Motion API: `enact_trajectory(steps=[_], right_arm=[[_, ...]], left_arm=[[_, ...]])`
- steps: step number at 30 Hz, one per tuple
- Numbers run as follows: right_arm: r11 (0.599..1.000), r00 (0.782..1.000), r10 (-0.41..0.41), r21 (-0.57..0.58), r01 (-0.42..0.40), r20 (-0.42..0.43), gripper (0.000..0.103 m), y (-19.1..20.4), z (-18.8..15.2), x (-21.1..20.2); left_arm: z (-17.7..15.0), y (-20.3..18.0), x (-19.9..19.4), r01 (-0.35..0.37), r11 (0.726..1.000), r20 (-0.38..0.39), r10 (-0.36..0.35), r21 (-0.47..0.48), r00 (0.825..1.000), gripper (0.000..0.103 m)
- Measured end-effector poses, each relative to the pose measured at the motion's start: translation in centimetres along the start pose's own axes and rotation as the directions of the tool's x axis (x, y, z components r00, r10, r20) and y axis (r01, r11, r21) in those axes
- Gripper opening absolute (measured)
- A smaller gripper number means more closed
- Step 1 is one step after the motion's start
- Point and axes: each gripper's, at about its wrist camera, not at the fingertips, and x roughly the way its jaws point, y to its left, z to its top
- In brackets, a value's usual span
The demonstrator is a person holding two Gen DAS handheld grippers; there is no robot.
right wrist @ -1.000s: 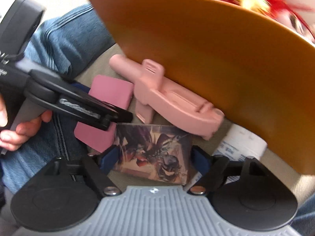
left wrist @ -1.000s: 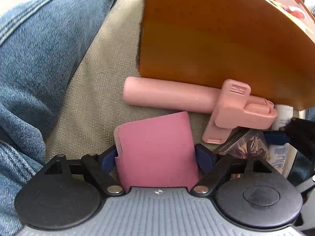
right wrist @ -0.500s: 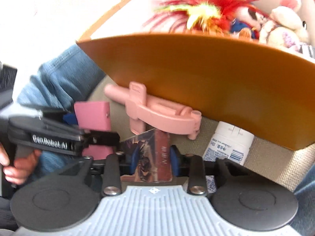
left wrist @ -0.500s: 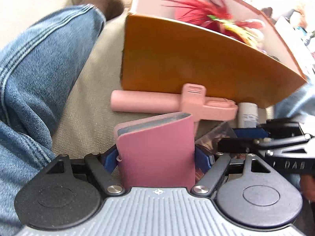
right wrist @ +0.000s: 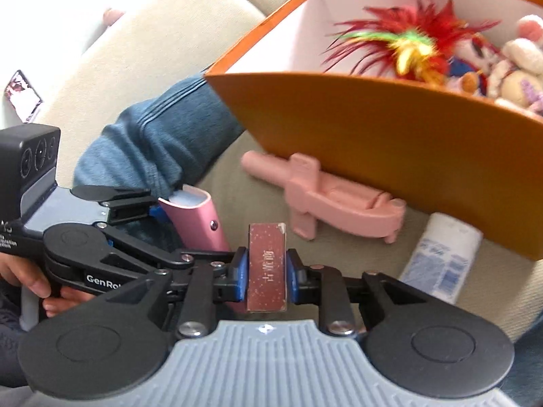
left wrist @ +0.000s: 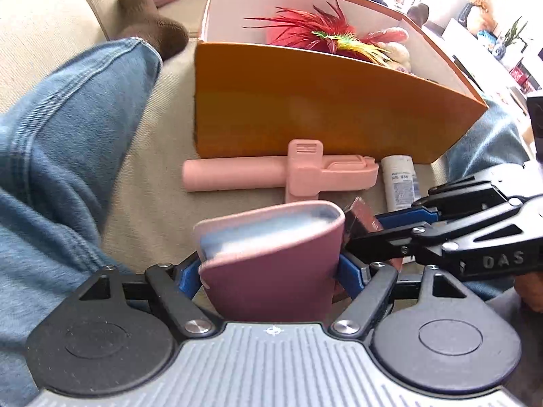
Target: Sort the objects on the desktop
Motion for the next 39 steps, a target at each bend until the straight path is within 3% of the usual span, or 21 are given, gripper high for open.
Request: enact_trajectory(steps=[4,7,13,15,23,32,34,39], right_arm=[[0.999,0.997,-0.045,-0.032,0.043,-0.068,0.026,0.8,-0.3,1.4],[0.997,0.996,-0.056,-0.058,0.053,-0.062,0.025,1.4,-0.3,1.4],[0.985,0.986,-0.165,-0.043,0.166,0.023,0.024,1.2,0.0,-0.2],[0.976,0.977,-0.207,-0.054,0.209,0.047,0.024,1.3,0.1,-0.8],[0.977,0.978,-0.203,-0.057,0.205,0.039,0.024,1.1,-0.7,-1.5],[0.992,0.995,-0.097,-0.077,0.098,0.007,0.024,1.9,-0.9,0.0],[0.991,0.996,-0.095,-0.093,0.094,-0.003,0.024,2.2,-0.9,0.4],[0.987,0.986,-0.140,-0.072,0.146,0.087,0.024,2.0,-0.4,-0.6]], left_arm=[[-0.5,-1.1,0.0,-0.006,0.998,-0.019,0.008,0.070,1.000,0.093],[-1.0,-1.4,0.2,-0.040,0.995,-0.013,0.042,0.089,0.999,0.092],[0.7,-1.6,0.1,-0.100,0.993,0.155,0.090,0.059,0.984,0.092],[1.3,-2.0,1.3,-0.114,0.991,0.123,0.105,0.066,0.987,0.092],[1.1,-1.7,2.5,-0.086,0.996,0.043,0.085,0.037,0.996,0.093],[1.0,0.1,0.9,-0.110,0.990,-0.053,0.105,-0.089,0.993,0.093],[1.0,0.7,0.3,-0.090,0.989,-0.045,0.085,-0.114,0.995,0.093],[0.9,0.5,-0.4,-0.086,0.994,-0.035,0.084,-0.061,0.996,0.093]])
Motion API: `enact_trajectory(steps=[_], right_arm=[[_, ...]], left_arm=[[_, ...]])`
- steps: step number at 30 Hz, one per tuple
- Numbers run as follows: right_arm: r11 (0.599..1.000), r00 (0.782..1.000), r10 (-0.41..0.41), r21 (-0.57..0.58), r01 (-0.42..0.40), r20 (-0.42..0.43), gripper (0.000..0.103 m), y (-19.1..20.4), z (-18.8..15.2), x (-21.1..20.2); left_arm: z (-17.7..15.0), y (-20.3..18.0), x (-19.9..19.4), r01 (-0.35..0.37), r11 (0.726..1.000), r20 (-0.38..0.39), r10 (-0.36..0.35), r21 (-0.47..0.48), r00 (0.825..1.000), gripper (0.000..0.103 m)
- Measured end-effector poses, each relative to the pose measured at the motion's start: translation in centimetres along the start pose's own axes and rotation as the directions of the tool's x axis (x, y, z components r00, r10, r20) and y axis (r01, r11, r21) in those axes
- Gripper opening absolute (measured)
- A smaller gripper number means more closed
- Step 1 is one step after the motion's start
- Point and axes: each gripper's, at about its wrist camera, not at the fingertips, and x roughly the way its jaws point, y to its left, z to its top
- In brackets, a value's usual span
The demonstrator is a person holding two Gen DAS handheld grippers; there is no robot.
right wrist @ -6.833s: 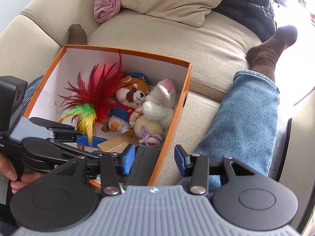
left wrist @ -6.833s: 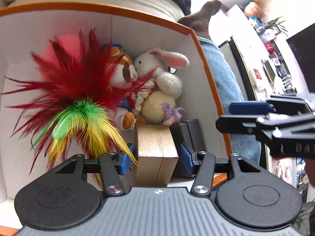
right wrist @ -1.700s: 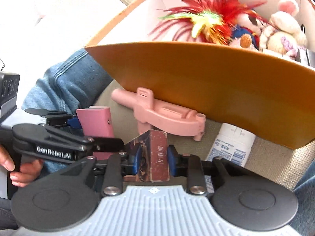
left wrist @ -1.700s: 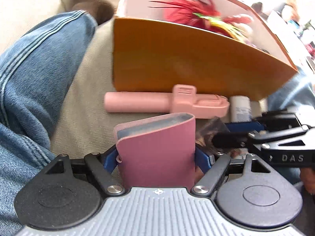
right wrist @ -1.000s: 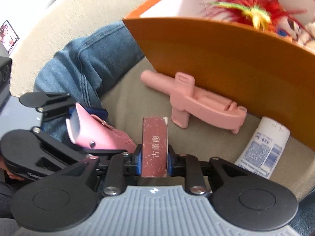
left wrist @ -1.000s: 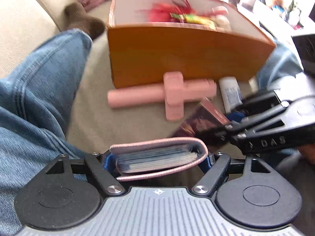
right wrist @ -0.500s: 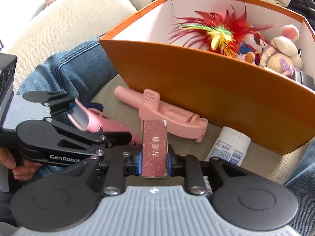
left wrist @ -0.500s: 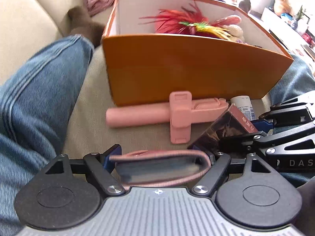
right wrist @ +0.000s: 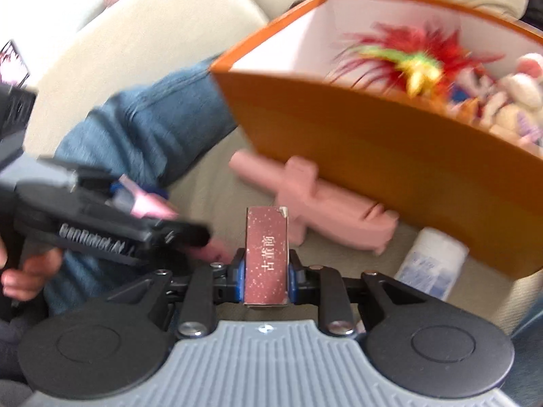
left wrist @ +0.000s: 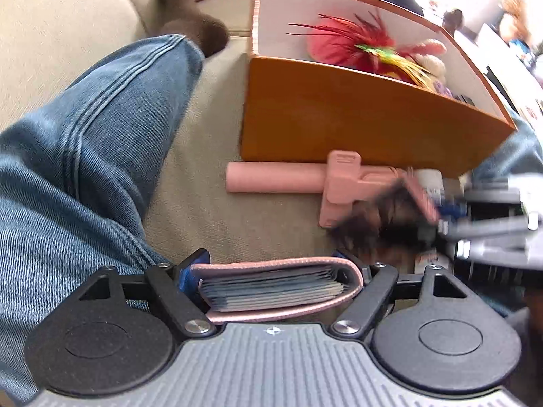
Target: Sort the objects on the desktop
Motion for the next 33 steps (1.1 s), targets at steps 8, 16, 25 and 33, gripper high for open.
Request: enact_trajectory(steps=[8,16,25,33], right_arm=[[0.988,0.986,0.148,0.054,-0.145,-0.070,0.024,-0.1,-0.5,2.3],[0.980,0.970,0.189,-0.034,-0.196,-0.150,0.025,2.5,-1.9,3.9],[0.980,0.980,0.144,-0.117,-0.160,-0.136,0.025,3.6,-2.0,3.4],[0.929,0.998,0.047,-0.366,-0.060,-0.044,0.024,6.8,-0.8,2.7]], left_arm=[[-1.1,-0.5,0.0,0.080,0.988,-0.018,-0.078,0.130,0.997,0.093],[-1.4,0.5,-2.8,0.098,0.986,-0.001,-0.099,0.135,0.995,0.094],[-0.8,2.4,-4.3,0.112,0.993,-0.022,-0.112,-0.023,0.993,0.093],[0.3,5.5,-4.0,0.175,0.942,-0.012,-0.186,-0.285,0.982,0.087]])
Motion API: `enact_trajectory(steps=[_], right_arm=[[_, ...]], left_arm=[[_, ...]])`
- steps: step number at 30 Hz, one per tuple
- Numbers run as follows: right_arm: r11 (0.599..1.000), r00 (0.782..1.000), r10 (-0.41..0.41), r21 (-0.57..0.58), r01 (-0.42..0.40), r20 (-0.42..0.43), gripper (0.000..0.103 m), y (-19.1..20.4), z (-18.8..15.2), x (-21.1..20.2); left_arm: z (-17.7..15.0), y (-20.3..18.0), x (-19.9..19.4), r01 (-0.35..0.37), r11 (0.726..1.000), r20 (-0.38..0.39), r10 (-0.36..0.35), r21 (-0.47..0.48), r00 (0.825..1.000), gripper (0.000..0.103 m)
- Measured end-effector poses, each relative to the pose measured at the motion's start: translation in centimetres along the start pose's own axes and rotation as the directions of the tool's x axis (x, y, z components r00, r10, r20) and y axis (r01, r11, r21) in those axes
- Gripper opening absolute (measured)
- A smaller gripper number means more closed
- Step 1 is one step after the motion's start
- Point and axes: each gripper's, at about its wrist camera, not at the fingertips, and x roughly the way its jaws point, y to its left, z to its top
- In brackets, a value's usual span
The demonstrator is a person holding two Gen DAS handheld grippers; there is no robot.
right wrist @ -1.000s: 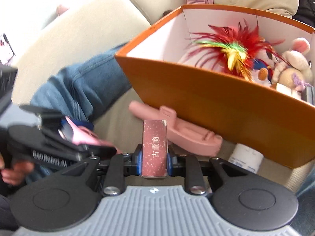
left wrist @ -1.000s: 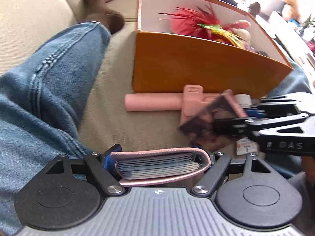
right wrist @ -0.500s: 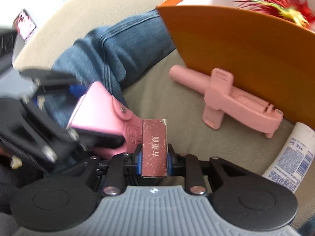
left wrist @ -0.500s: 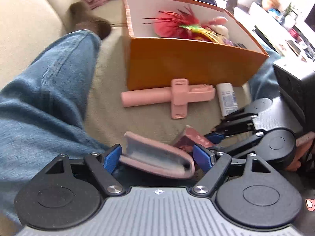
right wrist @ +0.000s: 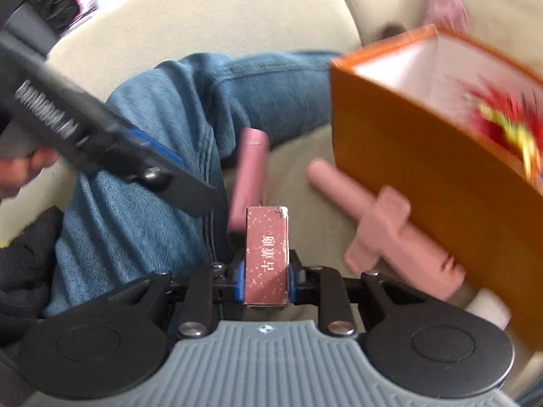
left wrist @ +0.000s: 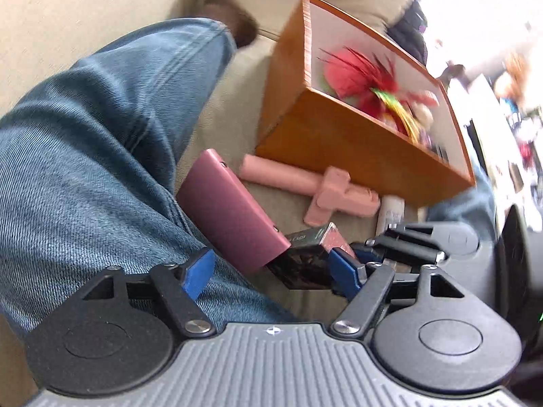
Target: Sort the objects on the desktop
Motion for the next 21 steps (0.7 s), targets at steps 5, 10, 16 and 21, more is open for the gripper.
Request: enact_trajectory(steps=[5,10,16,21], right_arm=[[0.999,1.000,0.016,0.040,-0.016,0.006,0.024,-0.9,0.4,0.7],[0.989,0.994,0.102,0.108,-0.105,0.029,0.025,-1.9,0.2,1.1],[0.983,0.993,0.115,0.141,-0.115,0.008,0.025,-2.2,0.2,2.4],[0.927,0.982,0.187,0.328,-0.183,0.020,0.025,-5.2,-0.6,3.3]], left_arm=[[0.1,-1.2,0.8,-0.056,0.998,0.023,0.055,0.035,0.998,0.087],[-0.3,-2.3,2.4,-0.072,0.994,0.012,0.072,0.079,0.997,0.087],[-1.1,-3.2,3.3,-0.113,0.986,0.015,0.112,0.120,0.994,0.087],[-1.9,-3.5,3.8,-0.157,0.975,0.056,0.150,0.157,0.987,0.082]])
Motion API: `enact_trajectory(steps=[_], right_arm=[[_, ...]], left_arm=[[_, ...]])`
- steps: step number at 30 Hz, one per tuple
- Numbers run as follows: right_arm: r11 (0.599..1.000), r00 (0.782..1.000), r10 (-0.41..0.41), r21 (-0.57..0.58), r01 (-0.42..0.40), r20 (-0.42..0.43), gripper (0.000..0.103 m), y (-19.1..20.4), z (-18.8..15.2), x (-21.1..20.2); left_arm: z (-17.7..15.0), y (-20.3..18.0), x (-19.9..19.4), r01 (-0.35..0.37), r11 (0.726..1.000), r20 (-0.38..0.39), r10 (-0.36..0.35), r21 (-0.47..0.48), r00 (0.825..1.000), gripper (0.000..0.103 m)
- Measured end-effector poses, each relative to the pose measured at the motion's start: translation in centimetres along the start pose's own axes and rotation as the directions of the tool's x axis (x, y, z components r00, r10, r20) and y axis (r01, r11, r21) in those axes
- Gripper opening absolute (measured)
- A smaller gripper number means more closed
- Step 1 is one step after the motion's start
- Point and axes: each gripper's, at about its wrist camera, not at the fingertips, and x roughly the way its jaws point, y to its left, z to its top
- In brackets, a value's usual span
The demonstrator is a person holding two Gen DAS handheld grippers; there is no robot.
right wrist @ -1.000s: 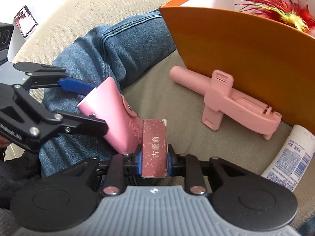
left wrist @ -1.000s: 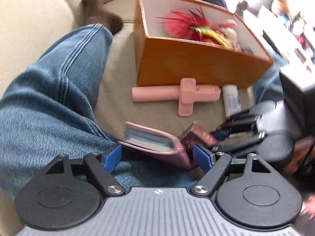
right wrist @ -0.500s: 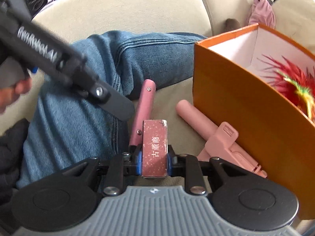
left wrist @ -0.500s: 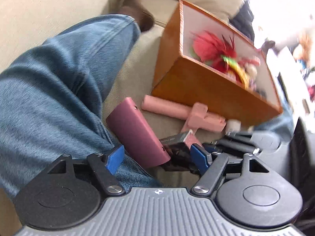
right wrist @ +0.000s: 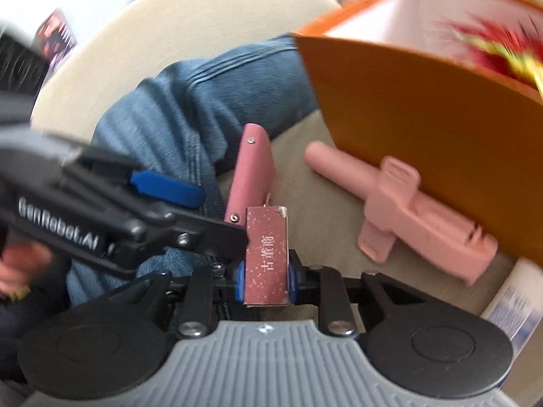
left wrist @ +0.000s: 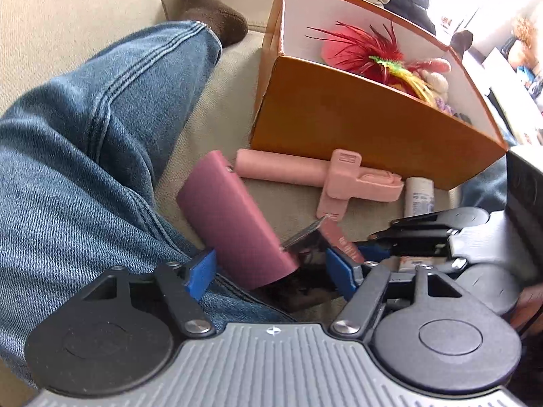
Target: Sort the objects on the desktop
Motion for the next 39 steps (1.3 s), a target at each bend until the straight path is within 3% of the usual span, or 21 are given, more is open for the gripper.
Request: enact_trajectory(steps=[4,6,9,15,20,25,27,29,33,36,39], right_arm=[[0.999,1.000,0.029,0.044,-0.029,0.011,0.025,-0.5,-0.6,-0.3],[0.998,0.999,0.040,0.050,-0.041,0.024,0.025,-0.5,-0.8,-0.7],[0.998,0.997,0.061,0.025,-0.062,0.057,0.025,0.1,-0.8,-1.2],[0.998,0.997,0.060,0.023,-0.061,0.050,0.025,0.6,-0.7,-0.6],[0.998,0.999,0.032,0.046,-0.033,0.020,0.025,0.5,-0.7,-0.1],[0.996,0.999,0.027,0.081,-0.030,0.041,0.025,0.5,-0.7,-0.5],[0.997,0.998,-0.007,0.083,0.002,0.064,0.025,0.4,-0.8,-1.1],[0.996,0.994,-0.063,0.072,0.056,0.095,0.025,0.5,-0.7,-1.7],[0.991,0.976,-0.136,0.041,0.131,0.170,0.025,1.0,-0.4,-3.2],[0.981,0.961,-0.191,0.001,0.195,0.198,0.025,1.7,-0.3,-3.9],[0.979,0.963,-0.192,-0.028,0.201,0.189,0.025,1.8,-0.5,-4.1]], left_arm=[[-0.3,0.1,0.2,0.009,1.000,0.027,-0.010,0.008,1.000,0.081],[-0.3,0.3,0.3,-0.015,1.000,0.038,0.014,0.002,0.999,0.063],[-0.3,0.8,0.4,-0.050,0.998,0.048,0.052,-0.036,0.998,0.044],[-0.3,-0.5,1.3,-0.138,0.990,0.013,0.138,0.020,0.990,0.044],[-1.0,-2.5,2.6,-0.239,0.961,0.011,0.240,0.136,0.971,0.046],[-1.3,-2.3,2.0,-0.225,0.964,0.034,0.222,0.141,0.974,0.037],[-1.0,-2.2,1.2,-0.216,0.965,0.022,0.215,0.146,0.976,0.027],[-0.6,-2.2,-0.1,-0.163,0.974,0.004,0.165,0.154,0.986,0.022],[0.2,-2.4,-2.5,-0.051,0.983,-0.044,0.059,0.179,0.997,0.020],[0.7,-2.4,-3.1,-0.037,0.983,-0.045,0.045,0.181,0.998,0.020],[1.5,-2.3,-2.6,-0.028,0.985,-0.073,0.041,0.168,0.996,0.020]])
